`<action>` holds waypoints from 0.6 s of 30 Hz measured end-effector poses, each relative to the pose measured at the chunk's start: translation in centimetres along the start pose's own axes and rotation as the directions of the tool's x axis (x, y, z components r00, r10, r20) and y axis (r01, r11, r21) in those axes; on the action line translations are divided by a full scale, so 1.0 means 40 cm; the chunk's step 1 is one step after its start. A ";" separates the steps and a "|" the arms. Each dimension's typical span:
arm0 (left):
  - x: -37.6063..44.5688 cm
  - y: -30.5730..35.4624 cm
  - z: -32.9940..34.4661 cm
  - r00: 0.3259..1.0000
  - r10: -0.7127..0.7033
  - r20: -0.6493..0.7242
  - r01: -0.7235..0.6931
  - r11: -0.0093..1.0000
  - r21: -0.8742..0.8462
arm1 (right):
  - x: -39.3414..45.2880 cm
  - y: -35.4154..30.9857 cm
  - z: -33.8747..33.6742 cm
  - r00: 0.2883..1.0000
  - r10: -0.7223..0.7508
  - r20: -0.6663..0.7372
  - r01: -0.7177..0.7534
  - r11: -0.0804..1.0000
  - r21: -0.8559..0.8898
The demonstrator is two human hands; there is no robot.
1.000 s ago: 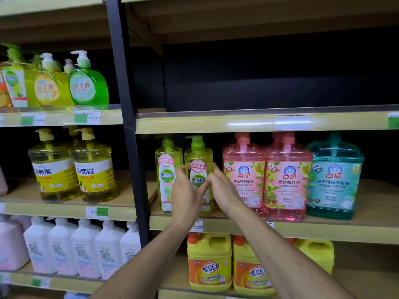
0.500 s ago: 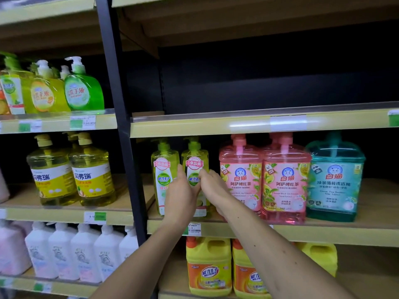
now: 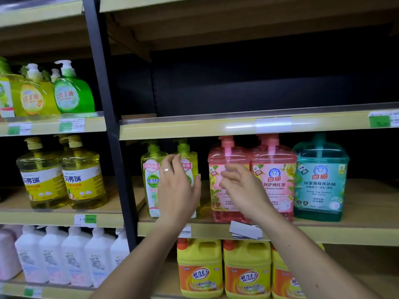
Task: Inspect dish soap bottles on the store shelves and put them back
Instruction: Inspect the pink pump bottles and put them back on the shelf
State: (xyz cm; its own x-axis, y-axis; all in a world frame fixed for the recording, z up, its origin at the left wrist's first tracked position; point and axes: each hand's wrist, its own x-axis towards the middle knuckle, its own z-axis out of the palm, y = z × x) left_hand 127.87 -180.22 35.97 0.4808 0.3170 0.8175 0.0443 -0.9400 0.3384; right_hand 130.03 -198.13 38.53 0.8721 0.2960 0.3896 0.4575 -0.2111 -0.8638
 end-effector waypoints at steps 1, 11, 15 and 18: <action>0.017 -0.006 0.001 0.998 -0.034 0.044 0.033 0.999 0.010 | -0.001 0.005 -0.015 1.000 -0.005 -0.011 0.005 1.000 -0.018; 0.113 -0.080 0.003 0.959 -0.076 0.272 0.027 0.983 0.180 | 0.027 0.035 -0.053 0.980 -0.181 -0.077 0.141 0.918 -0.370; 0.103 -0.079 -0.002 0.960 -0.086 0.266 0.040 0.984 0.173 | 0.045 0.038 -0.046 0.994 -0.111 0.007 0.104 0.900 -0.423; 0.071 -0.034 -0.008 0.985 -0.020 0.170 -0.010 0.985 0.174 | 0.046 0.047 -0.047 0.993 -0.120 0.010 0.113 0.896 -0.429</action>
State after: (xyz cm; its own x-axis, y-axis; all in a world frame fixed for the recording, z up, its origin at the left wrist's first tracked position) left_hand 128.91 -178.00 37.98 0.6218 0.3095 0.7194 0.1911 -0.9508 0.2440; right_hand 132.81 -199.73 38.23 0.8091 0.3282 0.4875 0.5828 -0.5556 -0.5930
